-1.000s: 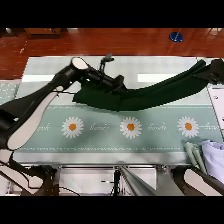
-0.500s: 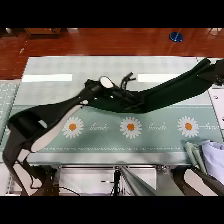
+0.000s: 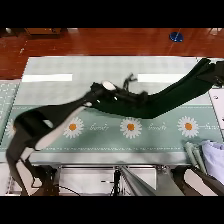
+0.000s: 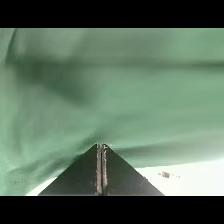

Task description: Fold the shirts.

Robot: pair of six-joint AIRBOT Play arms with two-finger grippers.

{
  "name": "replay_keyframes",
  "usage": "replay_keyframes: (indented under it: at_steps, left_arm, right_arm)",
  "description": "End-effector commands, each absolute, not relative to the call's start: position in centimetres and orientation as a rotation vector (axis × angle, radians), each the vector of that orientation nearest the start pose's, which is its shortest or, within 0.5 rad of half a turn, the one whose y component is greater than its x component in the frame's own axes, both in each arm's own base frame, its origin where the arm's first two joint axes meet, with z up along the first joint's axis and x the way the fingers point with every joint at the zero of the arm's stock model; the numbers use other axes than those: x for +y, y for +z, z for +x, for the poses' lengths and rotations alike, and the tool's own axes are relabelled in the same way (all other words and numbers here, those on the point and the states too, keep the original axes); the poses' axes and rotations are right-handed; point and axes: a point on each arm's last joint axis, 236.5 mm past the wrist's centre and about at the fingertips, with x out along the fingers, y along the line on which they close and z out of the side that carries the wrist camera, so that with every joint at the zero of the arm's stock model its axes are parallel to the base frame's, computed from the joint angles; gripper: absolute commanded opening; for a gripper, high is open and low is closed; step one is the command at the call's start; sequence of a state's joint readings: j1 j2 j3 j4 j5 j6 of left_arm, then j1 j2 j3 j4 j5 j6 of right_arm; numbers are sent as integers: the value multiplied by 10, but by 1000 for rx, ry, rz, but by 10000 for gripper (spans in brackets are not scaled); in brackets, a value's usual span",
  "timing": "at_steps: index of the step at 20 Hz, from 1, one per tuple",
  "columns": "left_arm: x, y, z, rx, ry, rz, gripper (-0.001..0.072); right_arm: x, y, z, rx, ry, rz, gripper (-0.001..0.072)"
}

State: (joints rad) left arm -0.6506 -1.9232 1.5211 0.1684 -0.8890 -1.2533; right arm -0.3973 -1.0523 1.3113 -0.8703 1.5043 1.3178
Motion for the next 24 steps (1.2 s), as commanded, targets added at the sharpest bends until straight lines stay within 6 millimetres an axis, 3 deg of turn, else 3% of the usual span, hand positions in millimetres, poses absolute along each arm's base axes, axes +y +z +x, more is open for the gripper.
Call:
replay_keyframes:
  at_steps: [1,4,7,10,12,15,19,20,22,24]
  left_arm:
    - [-413,69,398,1134,-1046,-696,14]
    - [-298,133,430,989,-960,-555,15]
    - [-184,192,436,868,-827,-526,16]
    - [-99,231,423,775,-703,-529,17]
    - [-65,242,413,747,-645,-527,17]
    - [-47,252,404,720,-608,-522,17]
    - [-64,250,398,741,-655,-498,17]
    - [-71,247,396,754,-671,-495,17]
    - [-86,236,393,783,-708,-482,17]
    - [-95,218,389,831,-723,-478,17]
  right_arm:
    - [32,173,342,1012,381,453,27]
    - [61,178,353,976,426,425,27]
    - [98,180,368,938,455,405,27]
    - [150,162,376,988,524,398,27]
    - [194,141,380,1023,581,374,27]
    - [267,99,391,1059,614,385,28]
    - [366,41,393,1065,630,482,29]
    - [387,35,395,1038,636,532,96]
    - [417,36,397,1002,635,658,488]
    - [424,42,390,1000,664,666,516]
